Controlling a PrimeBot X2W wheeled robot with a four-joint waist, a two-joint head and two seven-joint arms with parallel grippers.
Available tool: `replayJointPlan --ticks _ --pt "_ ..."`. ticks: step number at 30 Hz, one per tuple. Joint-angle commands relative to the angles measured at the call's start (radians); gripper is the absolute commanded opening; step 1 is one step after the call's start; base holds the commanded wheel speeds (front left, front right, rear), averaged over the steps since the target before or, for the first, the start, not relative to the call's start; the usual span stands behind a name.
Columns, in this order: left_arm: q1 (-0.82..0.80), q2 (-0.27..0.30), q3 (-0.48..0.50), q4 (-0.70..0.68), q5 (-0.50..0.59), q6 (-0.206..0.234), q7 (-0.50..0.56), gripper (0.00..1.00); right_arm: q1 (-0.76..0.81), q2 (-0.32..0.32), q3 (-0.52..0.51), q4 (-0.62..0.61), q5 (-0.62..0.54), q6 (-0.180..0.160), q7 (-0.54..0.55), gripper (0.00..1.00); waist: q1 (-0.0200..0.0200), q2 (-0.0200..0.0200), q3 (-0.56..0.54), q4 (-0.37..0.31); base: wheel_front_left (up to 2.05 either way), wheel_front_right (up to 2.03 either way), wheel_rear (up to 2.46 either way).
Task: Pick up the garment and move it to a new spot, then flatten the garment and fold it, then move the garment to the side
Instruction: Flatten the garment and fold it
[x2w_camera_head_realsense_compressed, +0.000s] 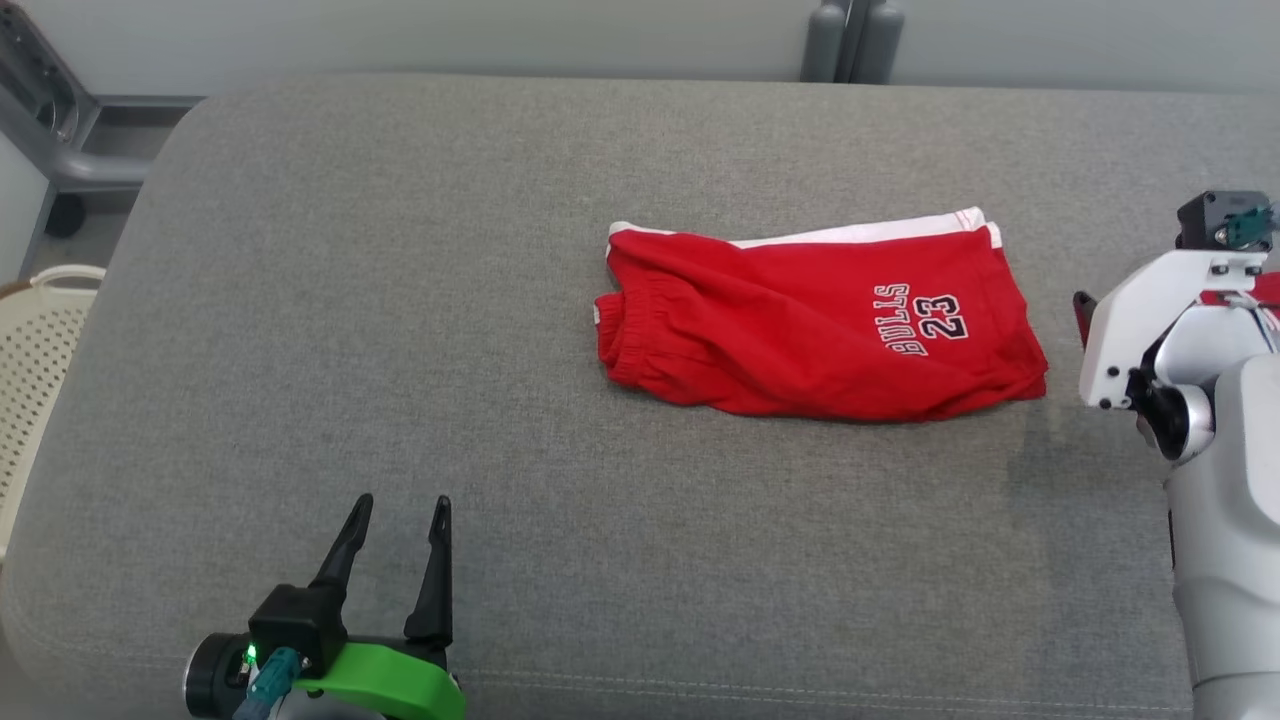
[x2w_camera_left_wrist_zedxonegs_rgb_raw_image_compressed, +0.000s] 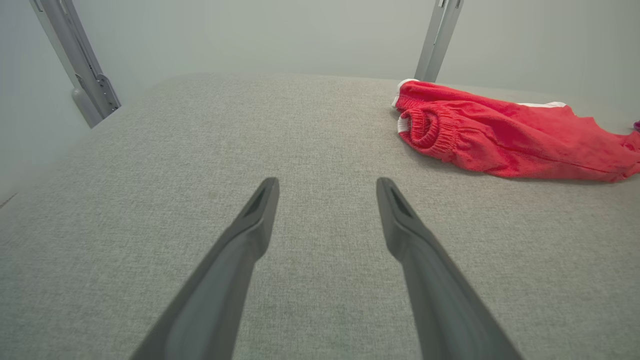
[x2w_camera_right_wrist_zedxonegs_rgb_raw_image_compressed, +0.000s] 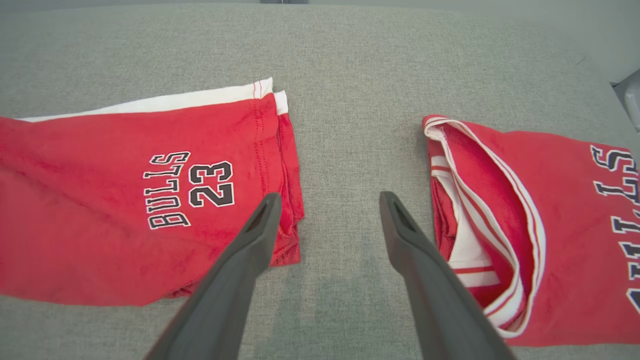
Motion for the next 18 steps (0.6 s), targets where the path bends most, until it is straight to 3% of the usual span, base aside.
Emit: replayJointPlan --ticks 1,18 --pt "-0.027 -0.005 -0.004 -0.007 0.001 -0.005 -0.004 1.0 -0.037 -0.005 -0.011 0.016 -0.014 -0.001 0.009 1.0 0.0 0.0 0.071 0.047 0.0 0.0 0.0" --pt "-0.103 -0.018 -0.04 -0.025 0.007 -0.013 -0.007 1.0 -0.221 -0.019 -0.118 0.258 -0.127 -0.001 0.01 1.0 0.0 0.0 0.192 0.118 0.0 0.0 0.0"
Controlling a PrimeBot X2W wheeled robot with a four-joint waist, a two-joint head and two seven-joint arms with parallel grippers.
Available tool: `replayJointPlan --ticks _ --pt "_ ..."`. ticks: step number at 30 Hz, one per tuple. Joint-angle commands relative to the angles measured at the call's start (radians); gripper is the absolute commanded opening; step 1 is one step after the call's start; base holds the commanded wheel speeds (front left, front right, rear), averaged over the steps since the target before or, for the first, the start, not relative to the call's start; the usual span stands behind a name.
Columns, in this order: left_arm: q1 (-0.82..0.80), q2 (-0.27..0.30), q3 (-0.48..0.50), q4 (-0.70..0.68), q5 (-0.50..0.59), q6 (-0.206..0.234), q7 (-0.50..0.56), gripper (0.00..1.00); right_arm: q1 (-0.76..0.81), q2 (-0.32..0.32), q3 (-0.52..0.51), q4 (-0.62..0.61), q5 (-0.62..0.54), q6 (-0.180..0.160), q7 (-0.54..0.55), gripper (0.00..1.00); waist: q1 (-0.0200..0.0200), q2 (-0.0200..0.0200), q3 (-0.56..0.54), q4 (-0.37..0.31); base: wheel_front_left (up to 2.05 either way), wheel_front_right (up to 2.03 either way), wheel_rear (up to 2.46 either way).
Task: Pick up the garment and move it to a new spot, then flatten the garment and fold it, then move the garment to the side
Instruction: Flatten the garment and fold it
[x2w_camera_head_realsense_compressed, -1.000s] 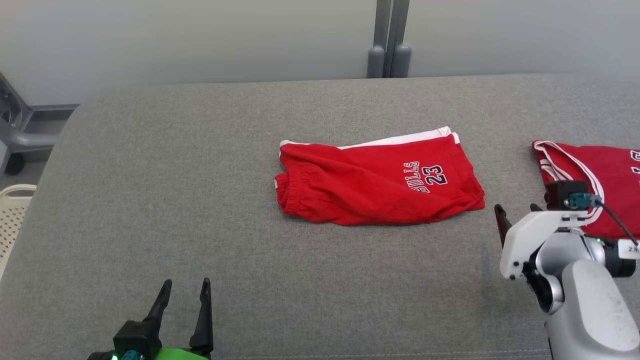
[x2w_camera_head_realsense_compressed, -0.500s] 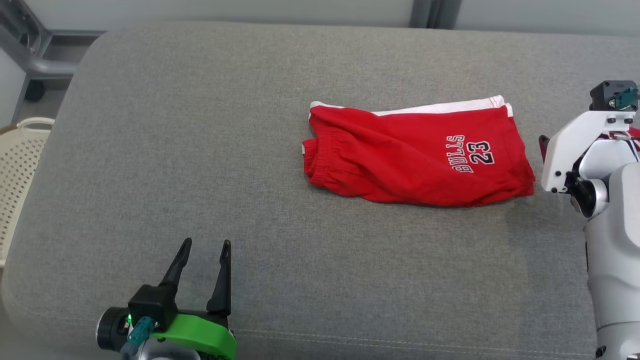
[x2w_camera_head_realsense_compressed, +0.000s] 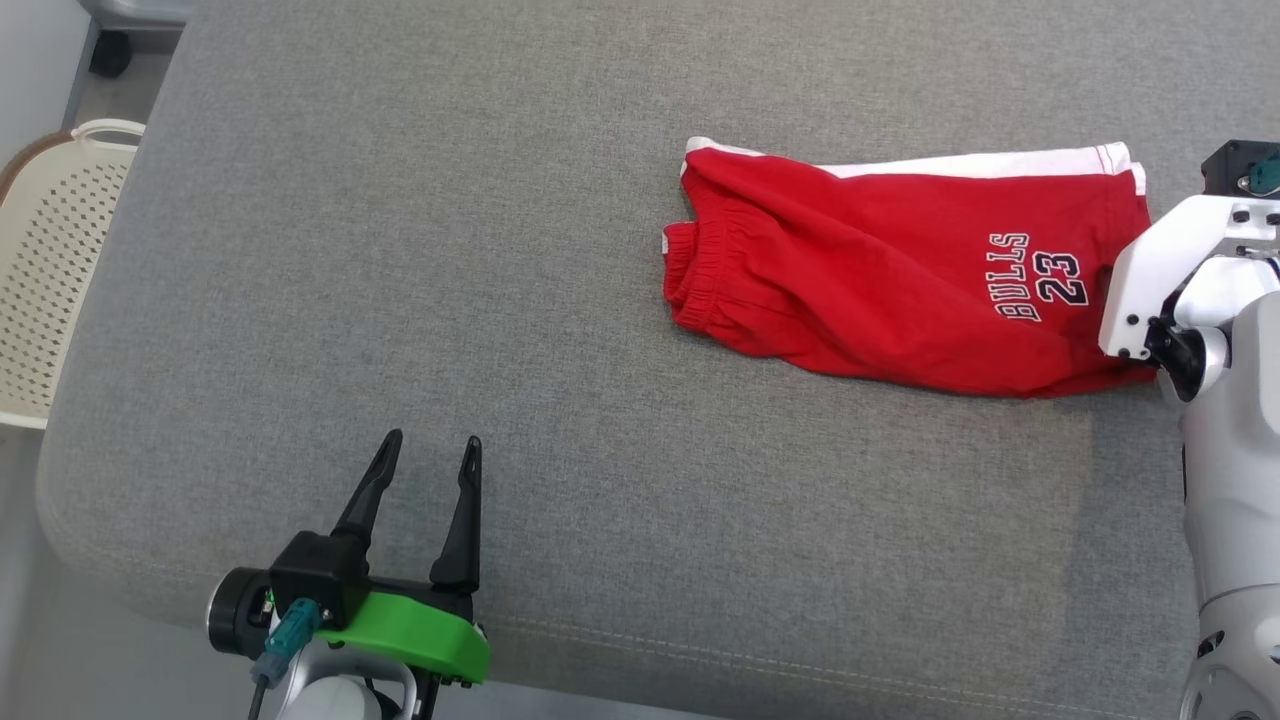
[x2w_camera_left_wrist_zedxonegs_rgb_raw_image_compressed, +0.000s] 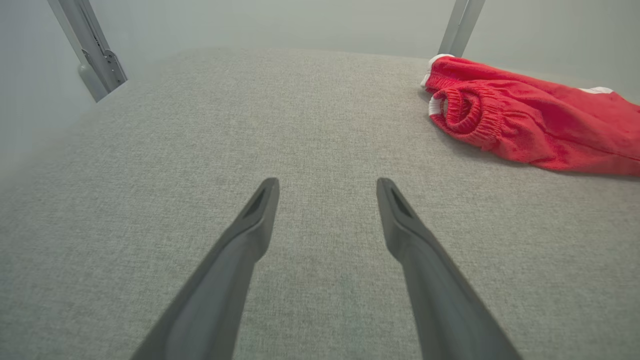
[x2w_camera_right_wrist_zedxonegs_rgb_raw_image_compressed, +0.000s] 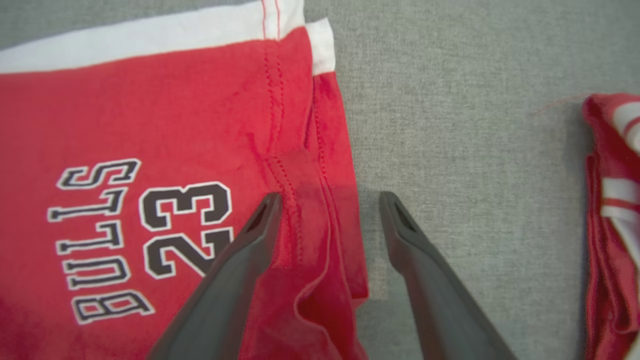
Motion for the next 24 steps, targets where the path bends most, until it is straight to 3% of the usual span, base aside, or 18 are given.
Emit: replayJointPlan --ticks 1,7,9,12,13,24 --pt "-0.011 -0.002 0.002 -0.001 0.001 -0.002 -0.004 1.0 -0.01 -0.001 -0.017 0.015 -0.014 -0.001 0.005 1.0 -0.0001 0.0 0.013 0.014 0.0 0.0 0.0" --pt "-0.006 -0.007 0.003 0.002 -0.005 0.0 -0.004 1.0 -0.004 0.022 -0.083 0.073 -0.021 -0.001 0.059 1.0 -0.0001 0.0 0.018 0.019 0.0 0.0 0.0" --pt "-0.008 -0.008 0.001 0.005 -0.007 -0.001 -0.004 1.0 -0.005 0.035 -0.108 0.085 -0.025 -0.001 0.085 0.45 -0.0001 0.0 0.019 0.02 0.0 0.0 0.0" --pt "-0.013 -0.01 0.0 0.008 -0.01 -0.002 -0.004 1.0 -0.007 0.048 -0.126 0.091 -0.035 -0.001 0.105 0.07 -0.0001 0.0 0.018 0.02 0.0 0.0 0.0" --pt "-0.014 -0.011 -0.001 0.01 -0.011 -0.003 -0.004 1.0 -0.007 0.048 -0.133 0.087 -0.04 -0.001 0.103 0.0 -0.0001 0.0 0.017 0.021 0.0 0.0 0.0" --pt "-0.007 -0.01 0.002 0.025 -0.014 -0.003 -0.004 1.0 -0.02 0.043 -0.189 0.059 -0.092 -0.002 0.075 0.0 -0.0001 0.0 -0.015 0.033 0.0 0.0 0.0"
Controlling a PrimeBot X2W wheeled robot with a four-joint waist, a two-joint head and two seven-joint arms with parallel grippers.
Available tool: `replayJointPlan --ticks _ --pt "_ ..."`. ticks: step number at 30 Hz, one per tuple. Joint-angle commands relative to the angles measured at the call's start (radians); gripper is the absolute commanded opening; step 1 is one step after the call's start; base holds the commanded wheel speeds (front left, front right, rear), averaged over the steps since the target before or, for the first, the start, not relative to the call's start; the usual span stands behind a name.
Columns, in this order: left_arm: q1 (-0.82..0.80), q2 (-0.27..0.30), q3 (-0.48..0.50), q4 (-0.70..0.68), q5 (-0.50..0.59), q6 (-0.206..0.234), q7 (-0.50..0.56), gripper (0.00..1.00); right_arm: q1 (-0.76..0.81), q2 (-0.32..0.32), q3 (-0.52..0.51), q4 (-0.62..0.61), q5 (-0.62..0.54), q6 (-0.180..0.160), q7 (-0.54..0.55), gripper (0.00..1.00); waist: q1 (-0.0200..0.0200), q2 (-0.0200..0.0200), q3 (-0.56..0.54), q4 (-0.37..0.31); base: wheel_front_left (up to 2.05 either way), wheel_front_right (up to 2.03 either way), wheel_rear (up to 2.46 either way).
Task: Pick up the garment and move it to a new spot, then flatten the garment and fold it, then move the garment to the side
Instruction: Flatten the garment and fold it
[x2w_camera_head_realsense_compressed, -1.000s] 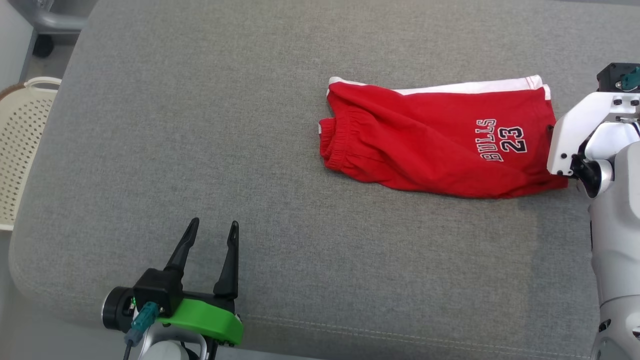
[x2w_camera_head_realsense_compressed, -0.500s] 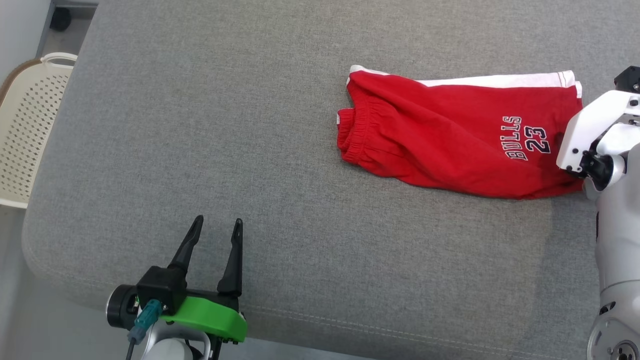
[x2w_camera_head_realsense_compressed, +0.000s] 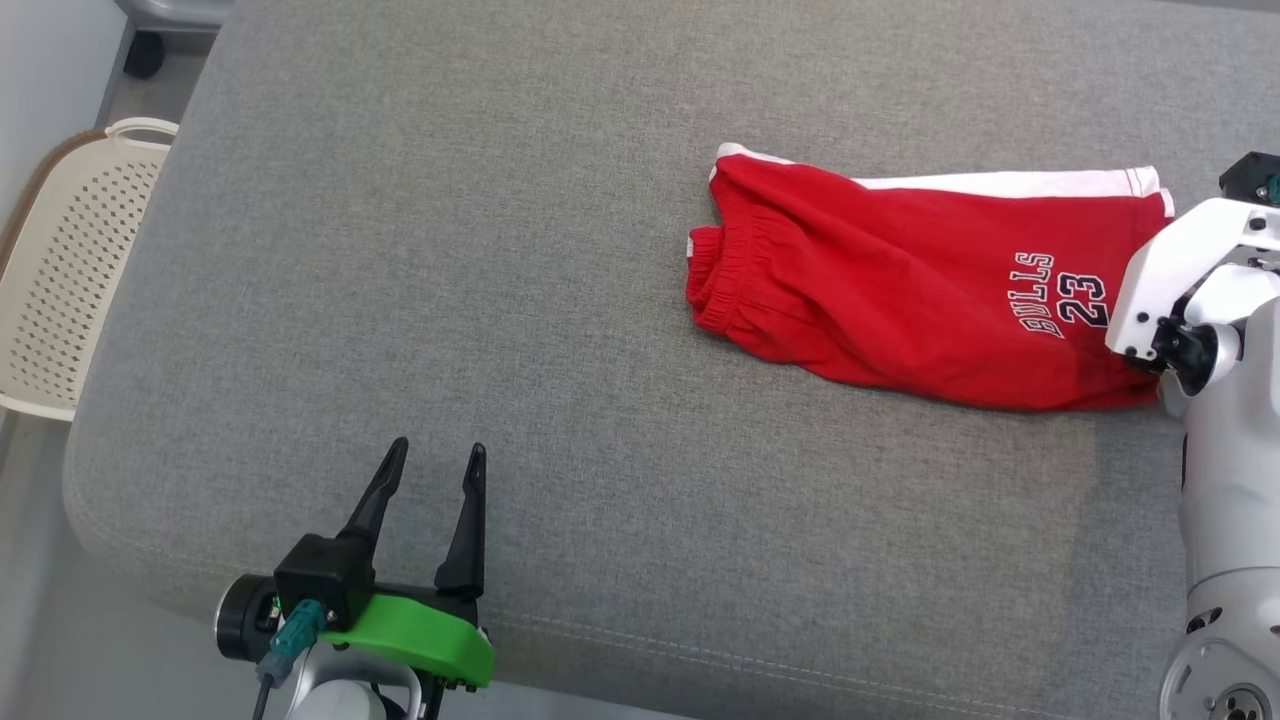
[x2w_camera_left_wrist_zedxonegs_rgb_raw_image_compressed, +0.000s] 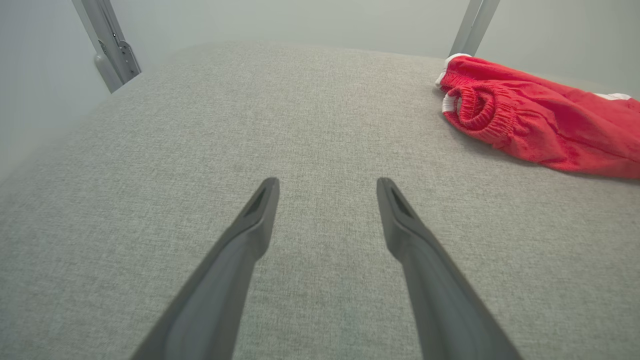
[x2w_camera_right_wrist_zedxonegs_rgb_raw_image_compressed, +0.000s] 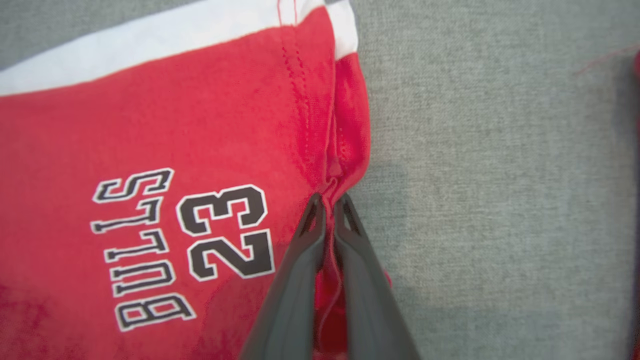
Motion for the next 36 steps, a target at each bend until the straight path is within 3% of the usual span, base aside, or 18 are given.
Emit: replayJointPlan --ticks 1,12,18,25,36 --pt "-0.004 -0.001 0.003 0.0 -0.002 -0.001 -0.004 1.0 0.021 -0.01 -0.007 0.007 -0.017 -0.003 0.006 0.0 -0.0001 0.0 -0.009 0.002 0.0 0.0 0.0" --pt "0.04 -0.007 -0.004 0.019 -0.016 0.008 -0.003 1.0 0.018 -0.065 0.021 -0.077 -0.105 -0.002 0.004 0.0 -0.0001 0.0 -0.107 -0.001 0.0 0.0 0.0" --pt "0.066 -0.008 -0.012 0.03 -0.024 0.008 -0.003 1.0 0.021 -0.039 0.081 -0.089 -0.078 -0.002 0.016 0.0 -0.0001 0.0 -0.163 0.0 0.0 0.0 0.0" --pt "0.095 -0.008 -0.02 0.033 -0.034 0.007 -0.003 1.0 -0.002 0.016 0.225 -0.07 0.001 -0.002 0.024 0.0 -0.0001 0.0 -0.2 0.018 0.0 0.0 0.0" --pt "0.103 -0.013 -0.07 0.042 -0.04 -0.003 -0.003 1.0 -0.019 0.055 0.305 0.031 0.048 -0.002 0.001 0.0 -0.0001 0.0 -0.204 0.106 0.0 0.0 0.0"
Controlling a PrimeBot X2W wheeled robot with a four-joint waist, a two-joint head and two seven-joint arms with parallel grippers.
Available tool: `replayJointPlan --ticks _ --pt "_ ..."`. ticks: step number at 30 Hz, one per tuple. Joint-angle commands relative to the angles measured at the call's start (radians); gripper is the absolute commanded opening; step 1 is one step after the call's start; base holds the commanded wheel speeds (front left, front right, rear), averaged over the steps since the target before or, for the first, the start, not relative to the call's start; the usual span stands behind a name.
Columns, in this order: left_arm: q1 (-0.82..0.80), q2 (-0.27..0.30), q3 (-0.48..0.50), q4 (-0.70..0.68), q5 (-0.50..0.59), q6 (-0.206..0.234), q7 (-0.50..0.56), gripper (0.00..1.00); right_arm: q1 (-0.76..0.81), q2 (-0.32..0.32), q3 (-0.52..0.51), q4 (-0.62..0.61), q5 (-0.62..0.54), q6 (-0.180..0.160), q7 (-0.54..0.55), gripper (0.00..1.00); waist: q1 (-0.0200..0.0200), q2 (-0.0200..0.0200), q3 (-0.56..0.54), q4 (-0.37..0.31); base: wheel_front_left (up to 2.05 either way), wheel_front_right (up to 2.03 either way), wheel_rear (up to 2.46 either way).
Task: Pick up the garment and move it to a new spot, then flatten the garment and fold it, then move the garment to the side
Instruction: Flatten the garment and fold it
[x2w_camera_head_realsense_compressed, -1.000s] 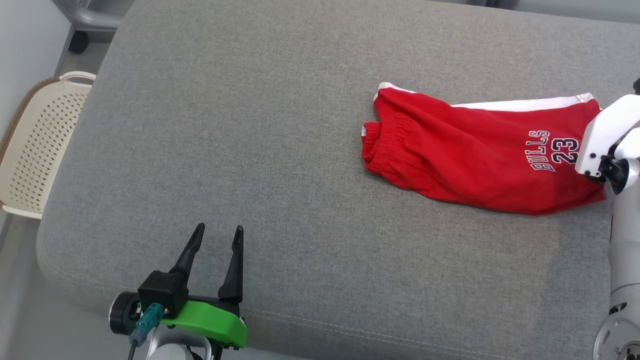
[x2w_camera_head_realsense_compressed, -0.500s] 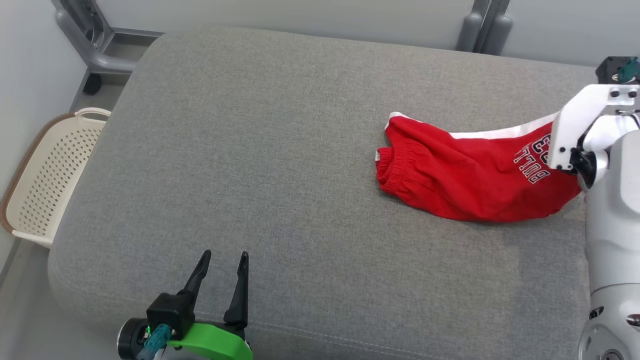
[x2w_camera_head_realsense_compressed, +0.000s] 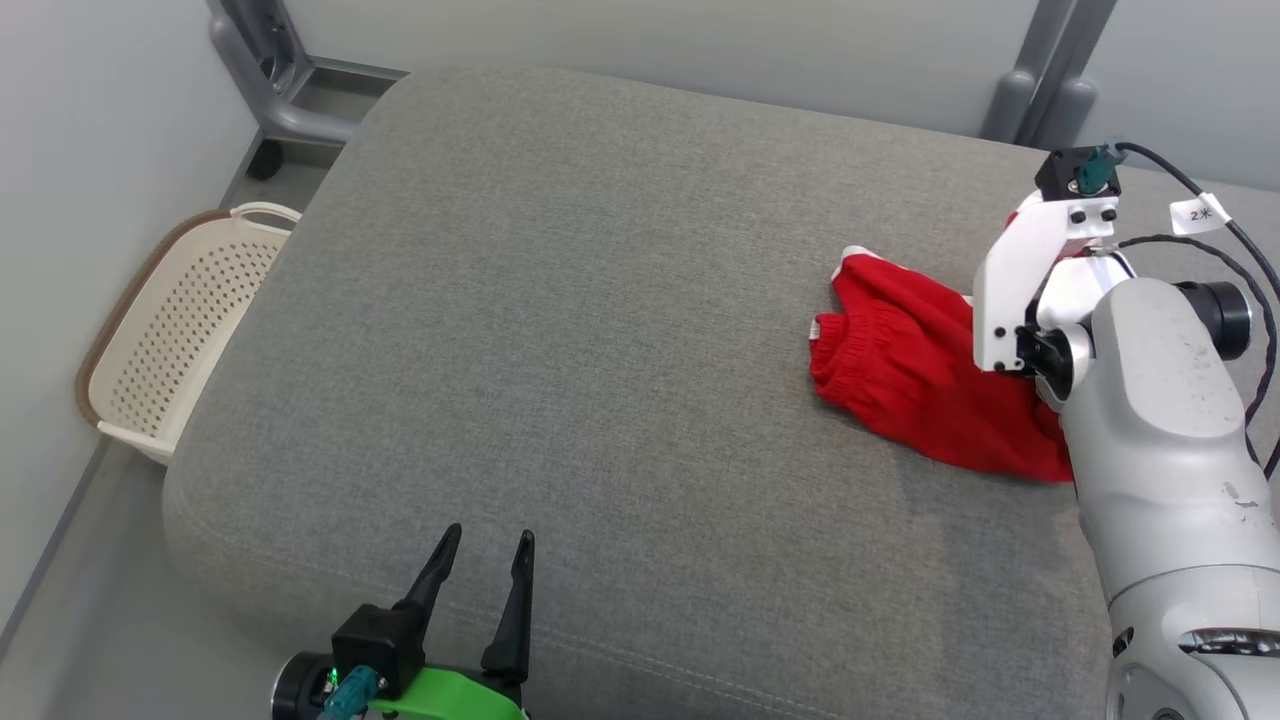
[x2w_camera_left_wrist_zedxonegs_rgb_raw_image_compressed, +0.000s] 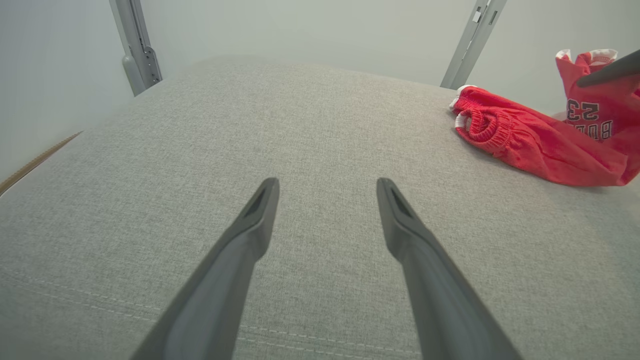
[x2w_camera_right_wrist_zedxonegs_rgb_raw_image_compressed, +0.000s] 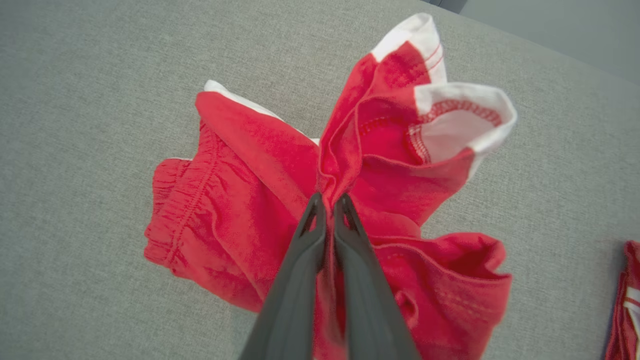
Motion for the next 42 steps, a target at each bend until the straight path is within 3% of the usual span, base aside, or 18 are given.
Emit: replayJointPlan --ticks 1,11,20,21,22,31,42 --pt "0.01 -0.001 -0.006 0.003 -0.008 -0.004 -0.001 1.0 -0.015 -0.001 0.007 0.013 0.008 -0.002 -0.01 0.0 0.0 0.0 0.003 0.035 0.0 0.0 0.0" --pt "0.005 -0.005 -0.045 0.013 -0.026 0.003 -0.001 1.0 -0.051 0.004 0.051 0.12 0.044 -0.002 -0.046 0.0 0.0 0.0 0.016 0.125 0.0 0.0 0.0" --pt "0.005 -0.006 -0.055 0.007 -0.039 0.011 -0.001 1.0 -0.073 0.004 0.064 0.196 0.047 -0.002 -0.074 0.0 0.0 0.0 0.035 0.155 0.0 0.0 0.0" --pt "0.003 -0.007 -0.054 0.006 -0.041 0.012 -0.001 1.0 -0.077 0.004 0.066 0.203 0.051 -0.002 -0.075 0.08 0.0 0.0 0.038 0.154 0.0 0.0 0.0" --pt "0.001 -0.007 -0.053 0.004 -0.043 0.014 -0.001 1.0 -0.083 0.004 0.065 0.208 0.061 -0.002 -0.081 1.0 0.0 0.0 0.041 0.153 0.0 0.0 0.0" --pt "-0.009 -0.007 -0.032 -0.005 -0.047 0.026 -0.001 1.0 -0.13 0.002 0.078 0.196 0.117 -0.002 -0.181 1.0 0.0 0.0 0.034 0.095 0.0 0.0 0.0" --pt "-0.007 0.0 -0.007 -0.017 -0.032 0.029 -0.001 1.0 -0.023 -0.081 0.032 0.138 0.093 -0.002 -0.263 1.0 0.0 0.0 -0.002 0.01 0.0 0.0 0.0"
